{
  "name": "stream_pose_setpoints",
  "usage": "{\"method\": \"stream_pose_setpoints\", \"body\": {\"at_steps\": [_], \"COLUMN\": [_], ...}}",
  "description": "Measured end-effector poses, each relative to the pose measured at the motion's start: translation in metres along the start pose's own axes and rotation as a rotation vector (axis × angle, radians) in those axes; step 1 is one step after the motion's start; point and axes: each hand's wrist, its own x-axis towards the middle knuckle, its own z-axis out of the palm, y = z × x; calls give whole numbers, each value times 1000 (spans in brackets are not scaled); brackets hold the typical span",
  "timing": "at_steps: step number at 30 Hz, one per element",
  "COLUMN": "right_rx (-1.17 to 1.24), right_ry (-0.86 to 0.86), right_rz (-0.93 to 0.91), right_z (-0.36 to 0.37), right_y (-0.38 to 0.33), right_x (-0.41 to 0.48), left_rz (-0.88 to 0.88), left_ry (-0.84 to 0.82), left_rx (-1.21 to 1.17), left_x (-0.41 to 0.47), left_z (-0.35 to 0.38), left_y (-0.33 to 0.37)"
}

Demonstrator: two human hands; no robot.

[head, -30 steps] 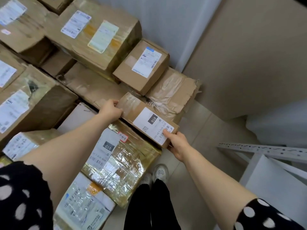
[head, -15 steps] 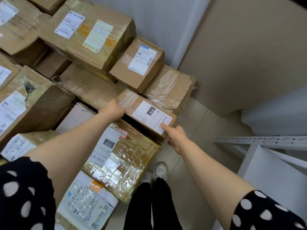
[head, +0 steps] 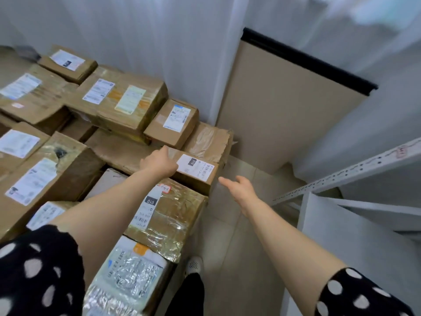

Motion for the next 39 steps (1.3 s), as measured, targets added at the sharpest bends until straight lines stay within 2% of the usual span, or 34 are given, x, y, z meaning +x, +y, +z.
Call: {"method": "stream_pose_setpoints", "body": {"at_steps": [10,15,19,25,31,39], "right_rx": [-299,-615,-752,-822,-770,-740], "right_ry": [73,234,307,451,570,697], "right_rz": [-301,-394,-393,-361,-217,-166], "right_z": [-26,-35,-36,-28,9,68], "right_y": [46,87,107,146,206,255], "right_x": [-137,-216,-273,-355,-444,-556], "left_rz": [213,346,472,697,887,1051], "left_ry": [179,177,192,245,171,142], "left_rx": [257,360,422,527,582,652], "left_x": [-167,-259,-317,-383,-447,-540], "left_z": [-11,-5,0,1,16,14], "left_y": [-21,-34,-41,-56,-110,-177]}}
